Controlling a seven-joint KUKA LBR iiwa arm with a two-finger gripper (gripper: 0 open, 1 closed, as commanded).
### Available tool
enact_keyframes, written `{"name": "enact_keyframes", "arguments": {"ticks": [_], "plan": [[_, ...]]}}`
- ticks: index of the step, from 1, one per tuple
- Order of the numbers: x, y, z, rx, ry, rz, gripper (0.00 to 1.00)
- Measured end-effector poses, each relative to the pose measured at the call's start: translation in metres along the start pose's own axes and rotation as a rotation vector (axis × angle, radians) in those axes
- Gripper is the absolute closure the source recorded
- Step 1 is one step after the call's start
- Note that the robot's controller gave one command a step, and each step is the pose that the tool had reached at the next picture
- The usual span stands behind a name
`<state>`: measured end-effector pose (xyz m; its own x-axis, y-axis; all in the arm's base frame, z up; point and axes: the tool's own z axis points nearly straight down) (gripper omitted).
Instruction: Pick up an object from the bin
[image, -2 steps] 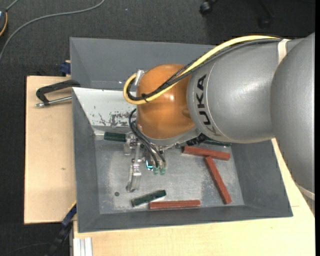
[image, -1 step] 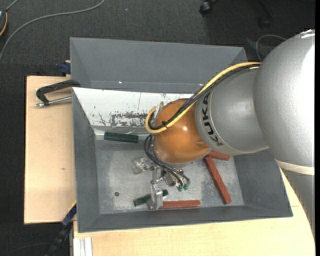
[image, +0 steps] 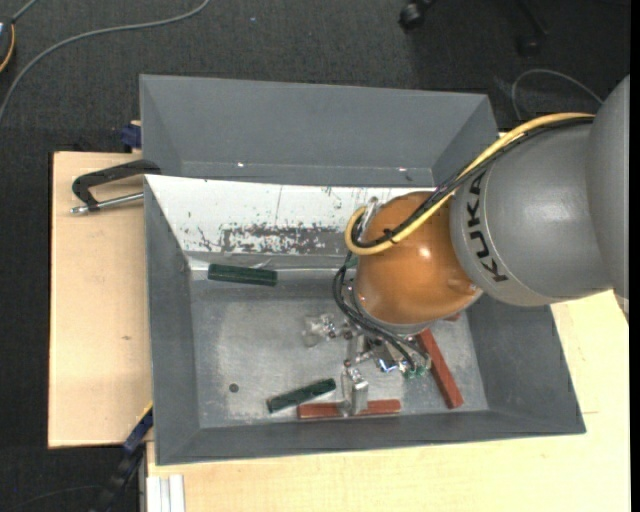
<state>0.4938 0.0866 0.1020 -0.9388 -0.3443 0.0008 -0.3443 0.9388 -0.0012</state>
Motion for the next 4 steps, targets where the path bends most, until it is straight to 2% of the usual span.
{"name": "enact_keyframes", "arguments": {"ticks": [1,2,3,4], "plan": [[-0.011,0.021,0.001,-0.002,-0.007,-0.08,0.0],[-0.007,0.02,0.032,-0.002,-0.001,-0.204,0.0],[-0.008,0.021,0.031,-0.002,-0.003,-0.202,0.0],[-0.008,0.021,0.031,-0.002,-0.002,-0.202,1.0]]}}
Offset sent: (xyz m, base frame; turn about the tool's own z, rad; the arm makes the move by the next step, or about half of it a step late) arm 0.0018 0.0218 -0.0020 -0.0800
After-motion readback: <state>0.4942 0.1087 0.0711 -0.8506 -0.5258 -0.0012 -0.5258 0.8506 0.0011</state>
